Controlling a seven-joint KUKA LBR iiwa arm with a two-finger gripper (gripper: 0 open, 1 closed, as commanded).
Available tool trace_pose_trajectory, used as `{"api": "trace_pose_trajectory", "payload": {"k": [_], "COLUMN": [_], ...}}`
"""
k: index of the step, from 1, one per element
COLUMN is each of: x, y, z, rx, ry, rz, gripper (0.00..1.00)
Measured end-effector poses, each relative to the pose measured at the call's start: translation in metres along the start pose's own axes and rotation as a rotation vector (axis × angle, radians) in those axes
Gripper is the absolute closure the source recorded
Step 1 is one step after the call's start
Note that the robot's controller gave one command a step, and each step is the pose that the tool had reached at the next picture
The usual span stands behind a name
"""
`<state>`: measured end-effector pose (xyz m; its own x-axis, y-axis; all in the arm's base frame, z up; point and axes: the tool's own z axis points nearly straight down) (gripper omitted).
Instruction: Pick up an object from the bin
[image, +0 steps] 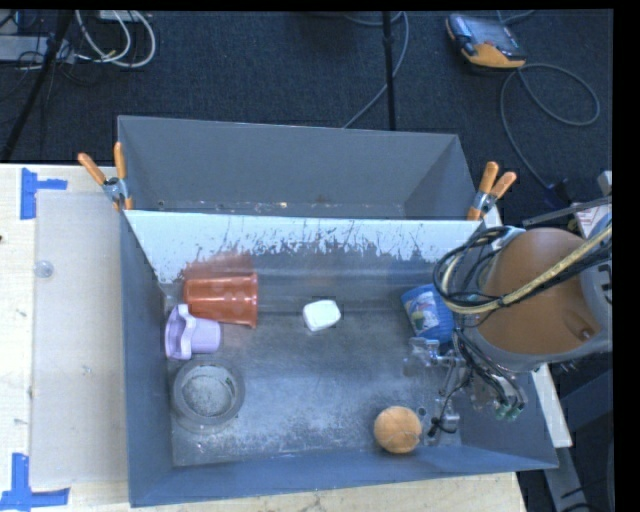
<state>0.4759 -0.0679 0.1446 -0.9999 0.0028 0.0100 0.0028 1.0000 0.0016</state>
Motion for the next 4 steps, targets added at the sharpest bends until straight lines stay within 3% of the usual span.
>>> {"api": "trace_pose_trajectory", "payload": {"k": [1, 2, 3, 4], "x": [-0.002, -0.003, -0.002, -0.005], "y": [0.000, 0.005, 0.012, 0.012], "z": [-0.004, 0.025, 0.076, 0.074], "rx": [0.001, 0.002, 0.001, 0.002], "ry": [-0.008, -0.012, -0.004, -0.015], "rz": [-0.002, -0.049, 0.007, 0.006], "gripper": [0.00, 0.00, 1.00, 0.00]}}
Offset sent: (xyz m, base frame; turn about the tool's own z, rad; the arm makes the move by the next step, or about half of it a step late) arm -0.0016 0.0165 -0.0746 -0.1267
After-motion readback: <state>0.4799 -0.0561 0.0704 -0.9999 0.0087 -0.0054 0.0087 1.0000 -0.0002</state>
